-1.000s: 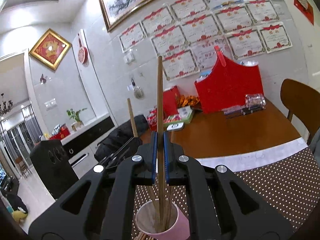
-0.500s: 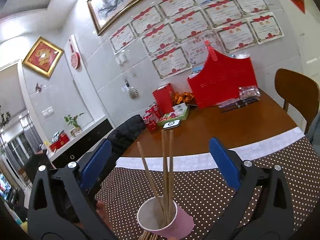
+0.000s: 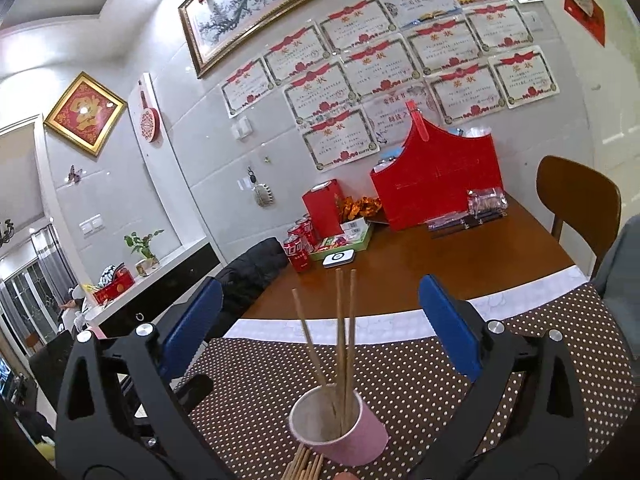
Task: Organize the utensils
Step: 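Move the right gripper back down to the chopstick pile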
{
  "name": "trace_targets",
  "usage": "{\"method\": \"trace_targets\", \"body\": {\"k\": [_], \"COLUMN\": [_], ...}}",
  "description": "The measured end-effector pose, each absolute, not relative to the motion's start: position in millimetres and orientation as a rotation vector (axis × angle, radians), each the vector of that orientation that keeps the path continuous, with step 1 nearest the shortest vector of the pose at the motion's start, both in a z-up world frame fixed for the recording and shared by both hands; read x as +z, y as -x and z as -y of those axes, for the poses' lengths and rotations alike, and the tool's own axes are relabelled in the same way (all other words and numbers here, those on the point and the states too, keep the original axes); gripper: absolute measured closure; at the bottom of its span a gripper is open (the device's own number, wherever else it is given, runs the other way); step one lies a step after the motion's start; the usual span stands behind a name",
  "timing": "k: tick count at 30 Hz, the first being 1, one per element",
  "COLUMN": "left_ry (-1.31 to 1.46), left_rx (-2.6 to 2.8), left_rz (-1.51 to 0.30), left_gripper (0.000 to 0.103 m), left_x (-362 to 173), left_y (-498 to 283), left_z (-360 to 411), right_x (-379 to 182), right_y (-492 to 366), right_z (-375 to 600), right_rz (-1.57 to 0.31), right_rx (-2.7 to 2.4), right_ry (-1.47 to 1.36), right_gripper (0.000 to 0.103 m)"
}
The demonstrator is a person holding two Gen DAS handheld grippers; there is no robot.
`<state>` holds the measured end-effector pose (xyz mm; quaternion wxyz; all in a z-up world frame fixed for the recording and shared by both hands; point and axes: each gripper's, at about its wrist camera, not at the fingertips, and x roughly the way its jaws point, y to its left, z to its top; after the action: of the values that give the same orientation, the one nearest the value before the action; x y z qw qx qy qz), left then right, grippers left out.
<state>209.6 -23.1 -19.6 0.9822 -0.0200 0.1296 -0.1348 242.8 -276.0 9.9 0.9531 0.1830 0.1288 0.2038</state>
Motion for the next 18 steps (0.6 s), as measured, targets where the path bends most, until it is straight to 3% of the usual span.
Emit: {"method": "trace_targets", "body": {"k": [18], "left_ry": [-0.011], "left_rx": [-0.291], "left_rz": [-0.313], "left_gripper": [0.013], "left_x": [-30.3], "left_y": [-146.6], "left_z": [9.4], "right_x": [-42.4], "right_y": [-160.0], "right_z": [275.6], "right_rz": [-0.431], "right_rx": [0.347], "right_ry": [-0.290], "right_gripper": [0.006]}}
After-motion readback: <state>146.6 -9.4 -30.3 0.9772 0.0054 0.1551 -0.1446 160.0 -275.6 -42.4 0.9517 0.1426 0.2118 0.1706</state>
